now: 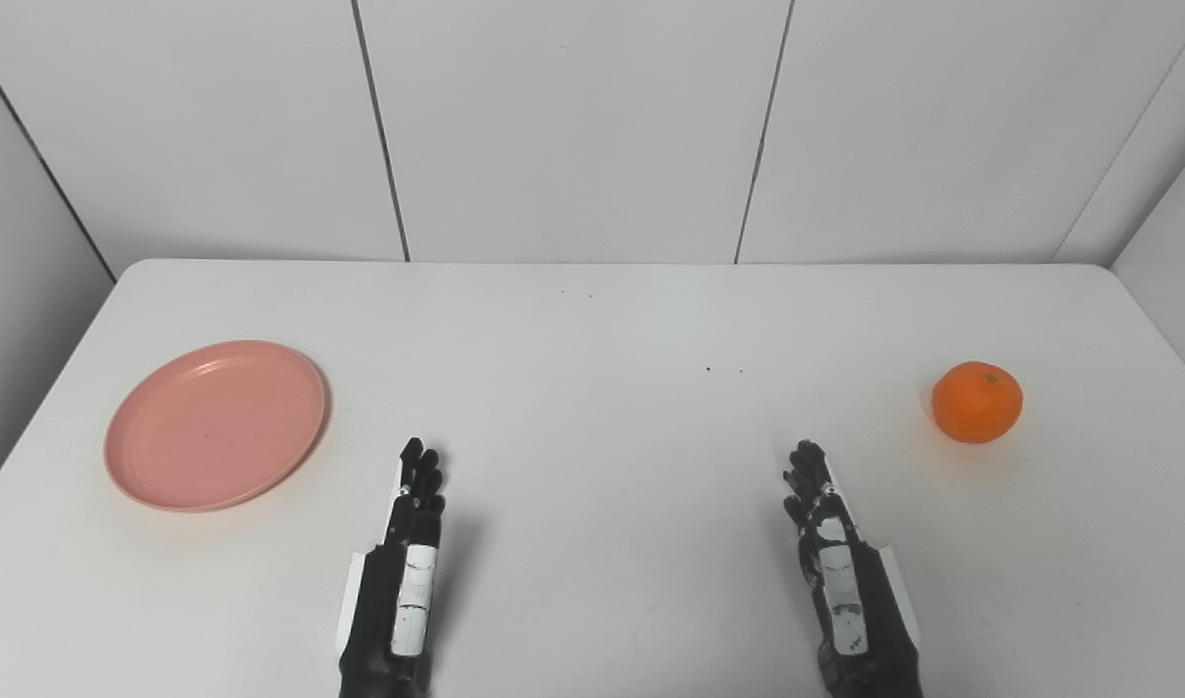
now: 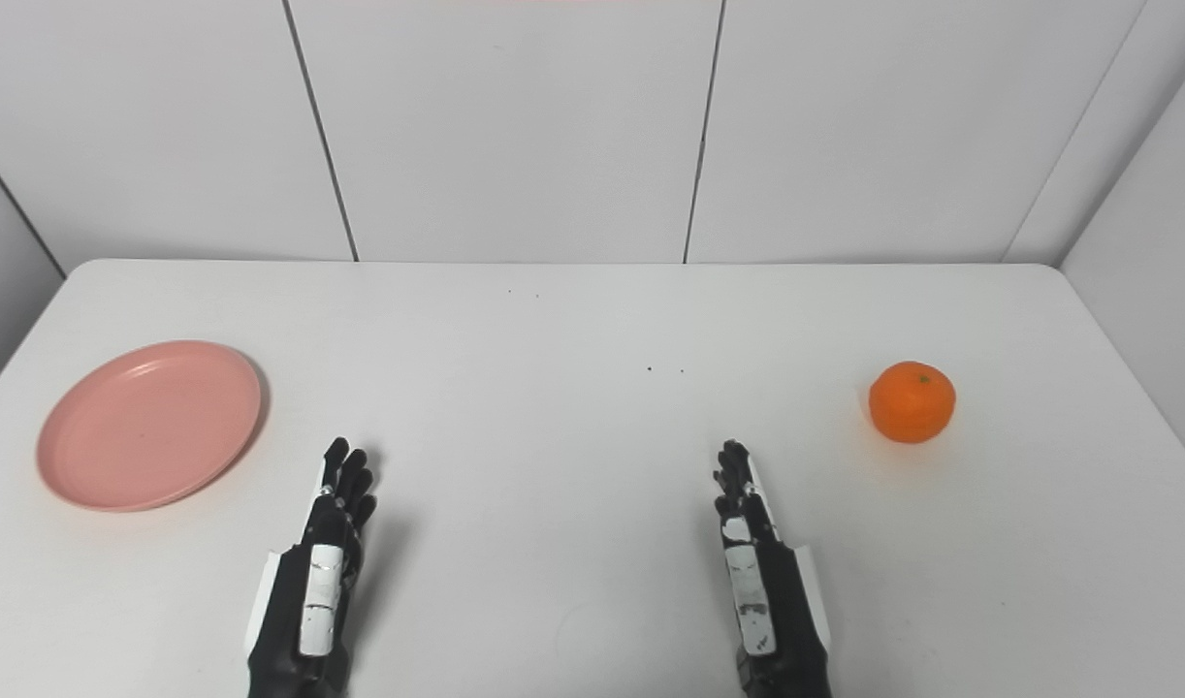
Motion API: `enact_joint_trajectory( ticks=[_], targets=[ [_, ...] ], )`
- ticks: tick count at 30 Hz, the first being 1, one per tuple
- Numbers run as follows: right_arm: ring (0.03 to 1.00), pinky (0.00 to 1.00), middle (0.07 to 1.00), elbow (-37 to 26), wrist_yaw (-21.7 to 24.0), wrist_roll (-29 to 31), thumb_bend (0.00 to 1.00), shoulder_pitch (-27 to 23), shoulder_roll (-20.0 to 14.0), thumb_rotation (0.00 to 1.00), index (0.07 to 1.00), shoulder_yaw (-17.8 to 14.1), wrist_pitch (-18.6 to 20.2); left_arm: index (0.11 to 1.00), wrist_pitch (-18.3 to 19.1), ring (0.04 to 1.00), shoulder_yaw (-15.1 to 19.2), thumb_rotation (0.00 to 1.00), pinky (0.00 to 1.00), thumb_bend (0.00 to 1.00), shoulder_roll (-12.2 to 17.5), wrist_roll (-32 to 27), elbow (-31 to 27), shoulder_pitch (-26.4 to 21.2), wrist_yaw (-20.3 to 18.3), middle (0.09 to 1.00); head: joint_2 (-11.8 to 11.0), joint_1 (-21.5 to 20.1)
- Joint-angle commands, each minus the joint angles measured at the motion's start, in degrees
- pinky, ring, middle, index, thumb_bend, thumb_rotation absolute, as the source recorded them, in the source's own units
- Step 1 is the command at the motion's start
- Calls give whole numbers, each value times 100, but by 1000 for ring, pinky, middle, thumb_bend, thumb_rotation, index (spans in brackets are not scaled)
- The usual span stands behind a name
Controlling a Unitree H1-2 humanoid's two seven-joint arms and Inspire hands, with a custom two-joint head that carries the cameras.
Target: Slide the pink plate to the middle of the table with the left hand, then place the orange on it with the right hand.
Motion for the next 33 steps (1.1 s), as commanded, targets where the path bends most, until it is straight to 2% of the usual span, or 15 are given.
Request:
enact_joint_trajectory(
  ticks=[1,25,28,31,32,33],
  targets=[
    [996,1000,979,-14,40,17,869,289,14,1000,968,71,24,1000,205,1000,-11,989,1000,828,282,11,-16,613,-98,1000,9,-4],
    [990,1000,974,-97,22,57,873,309,48,1000,963,74,85,1000,214,1000,-8,999,1000,836,306,54,-25,624,-111,1000,8,-3],
    [990,1000,975,-91,35,66,869,315,23,1000,966,67,63,1000,213,1000,-14,993,1000,835,279,38,-15,631,-103,1000,-44,117],
    [994,1000,980,-72,82,137,865,323,-52,1000,967,27,7,1000,181,1000,-67,992,1000,831,225,114,3,653,-65,1000,-138,471],
    [998,1000,985,-68,97,165,869,325,-73,1000,971,15,4,1000,173,1000,-84,993,1000,830,213,147,12,660,-53,1000,-138,471],
    [999,1000,986,-56,120,227,870,327,-106,1000,972,-13,5,1000,150,1000,-113,994,1000,829,186,227,39,668,-16,1000,-202,682]
  ],
)
